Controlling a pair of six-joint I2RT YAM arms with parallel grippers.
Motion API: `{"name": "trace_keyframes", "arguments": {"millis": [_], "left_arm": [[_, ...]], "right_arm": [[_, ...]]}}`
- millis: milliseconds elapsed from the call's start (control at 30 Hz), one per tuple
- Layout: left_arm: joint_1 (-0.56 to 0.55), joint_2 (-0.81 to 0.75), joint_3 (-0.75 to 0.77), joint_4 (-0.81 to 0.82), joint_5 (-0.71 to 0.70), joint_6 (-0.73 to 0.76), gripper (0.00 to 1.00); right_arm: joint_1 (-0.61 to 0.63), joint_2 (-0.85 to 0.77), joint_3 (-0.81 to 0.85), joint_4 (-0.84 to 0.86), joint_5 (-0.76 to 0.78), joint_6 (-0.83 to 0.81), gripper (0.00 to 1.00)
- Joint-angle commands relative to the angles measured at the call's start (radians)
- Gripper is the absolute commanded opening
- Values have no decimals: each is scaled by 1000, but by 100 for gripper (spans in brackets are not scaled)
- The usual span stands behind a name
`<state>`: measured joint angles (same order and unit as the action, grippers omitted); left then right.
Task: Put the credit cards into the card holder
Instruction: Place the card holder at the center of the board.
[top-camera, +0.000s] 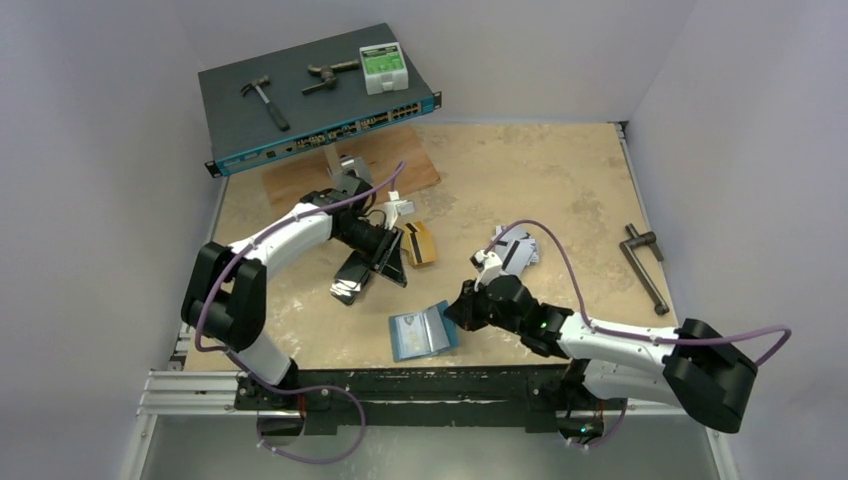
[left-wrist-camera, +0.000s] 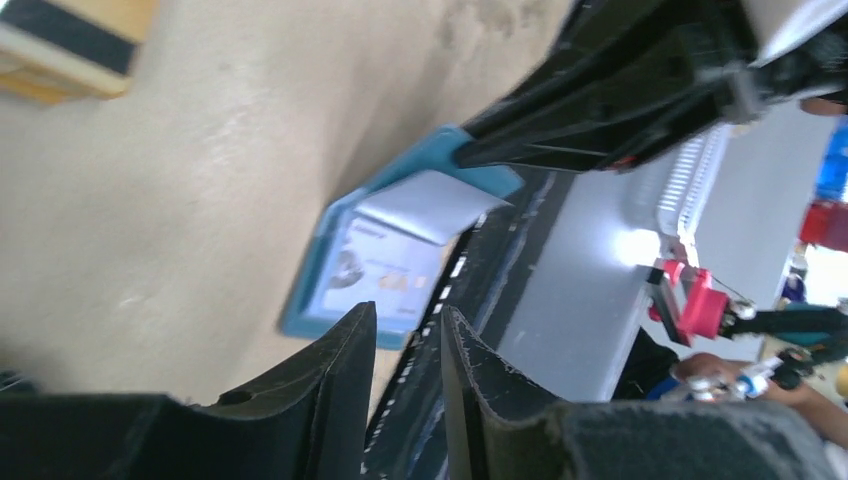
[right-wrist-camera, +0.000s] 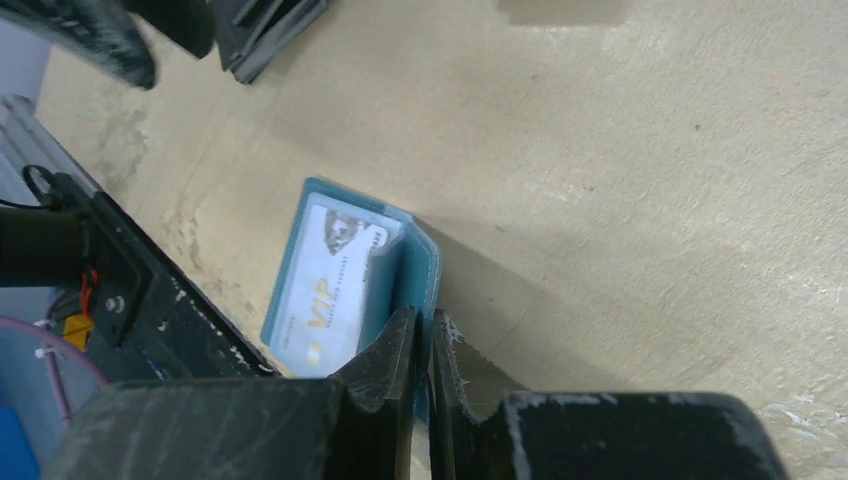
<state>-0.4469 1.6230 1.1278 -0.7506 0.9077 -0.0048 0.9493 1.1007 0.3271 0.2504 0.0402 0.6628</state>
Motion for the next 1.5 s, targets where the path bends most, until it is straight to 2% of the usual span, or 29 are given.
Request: {"name": "trace_keyframes", "arguments": {"millis": [0, 133, 233, 333, 367, 533, 667, 767, 900, 1033, 1100, 1267, 1367, 1467], "left_arm": [[68, -16, 33, -42, -134, 146, 29], [71, -77, -14, -28, -220, 273, 29], [58, -145, -55, -24, -238, 386, 29], [58, -213, -101, -2, -226, 452, 29], [59, -224, -99, -9, -216, 456, 29], [81, -245, -72, -36, -145, 421, 30], [120, -226, -51, -60, -113, 384, 30], [159, -222, -49, -77, -92, 382, 30], [210, -215, -32, -108, -70, 394, 30], [250, -203, -7, -131, -55, 387, 30], [253, -203, -1, -134, -62, 381, 30], [262, -204, 20, -170, -34, 372, 30], [270, -205, 25, -187, -17, 370, 30], [273, -213, 21, -186, -9, 361, 30]], "right_arm": [[4, -96, 9, 66, 2, -2, 0], [4, -173, 100, -75, 15, -72, 0], [5, -154, 166, -200, 15, -107, 0], [24, -94, 209, -235, -10, -126, 0], [42, -70, 229, -238, -5, -128, 4], [166, 148, 377, -275, -6, -165, 37], [261, 293, 481, -357, 55, -189, 51], [293, 322, 510, -352, 48, -177, 54], [294, 229, 519, -410, 68, -144, 58], [283, 104, 561, -627, 258, -113, 80], [284, 60, 557, -716, 285, -54, 98], [307, -97, 412, -719, 261, 107, 99], [327, -200, 283, -633, 230, 189, 99], [330, -209, 193, -538, 207, 195, 99]]}}
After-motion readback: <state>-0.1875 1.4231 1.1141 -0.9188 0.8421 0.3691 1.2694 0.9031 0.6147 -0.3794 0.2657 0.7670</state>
